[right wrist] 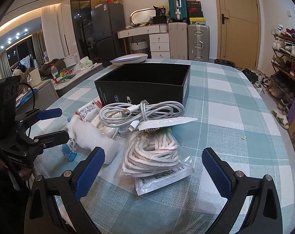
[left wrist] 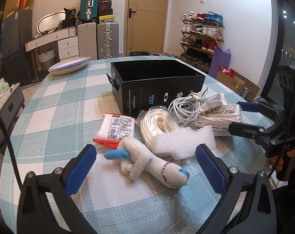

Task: Organize soft objects
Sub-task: 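Close the left tool on the white plush toy while the right tool grasps the bagged cables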

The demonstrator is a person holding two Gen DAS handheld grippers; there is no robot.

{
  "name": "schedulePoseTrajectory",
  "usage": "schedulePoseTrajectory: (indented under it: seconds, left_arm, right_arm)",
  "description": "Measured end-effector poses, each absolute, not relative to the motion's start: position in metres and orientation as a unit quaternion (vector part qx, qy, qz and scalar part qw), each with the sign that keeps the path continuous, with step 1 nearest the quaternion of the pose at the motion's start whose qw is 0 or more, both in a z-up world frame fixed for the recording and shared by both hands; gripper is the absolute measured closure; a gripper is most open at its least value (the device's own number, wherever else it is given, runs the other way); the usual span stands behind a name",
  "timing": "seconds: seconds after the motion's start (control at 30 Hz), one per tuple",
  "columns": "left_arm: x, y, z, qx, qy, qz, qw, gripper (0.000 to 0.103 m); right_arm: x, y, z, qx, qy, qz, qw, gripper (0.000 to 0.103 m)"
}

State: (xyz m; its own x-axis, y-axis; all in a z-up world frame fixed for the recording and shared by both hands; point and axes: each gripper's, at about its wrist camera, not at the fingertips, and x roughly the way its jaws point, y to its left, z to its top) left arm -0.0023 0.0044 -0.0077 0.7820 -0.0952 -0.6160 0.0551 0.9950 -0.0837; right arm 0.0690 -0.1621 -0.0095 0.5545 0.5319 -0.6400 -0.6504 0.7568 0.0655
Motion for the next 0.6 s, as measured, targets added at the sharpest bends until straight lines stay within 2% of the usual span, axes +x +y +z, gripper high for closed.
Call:
schedulePoseTrajectory:
  seconds: [0.33, 0.4, 0.6]
  left_arm:
    - [0.003, -0.004, -0.017, -0.028, 0.349, -0.058, 0.935, 0.013]
    - [0.004, -0.005, -0.018, -0.03, 0.352, -0.062, 0.934, 0.023]
    - [0.003, -0.005, -0.021, -0.037, 0.356, -0.074, 0.931, 0.045]
  right_arm:
    - [0.072, -0.142, -0.02, -0.137, 0.341, 0.337, 0.866, 0.02]
    - [0.073, -0.14, -0.019, -0.141, 0.34, 0.336, 0.867, 0.022]
    - [0.076, -0.14, -0.019, -0.14, 0.344, 0.339, 0.864, 0.029]
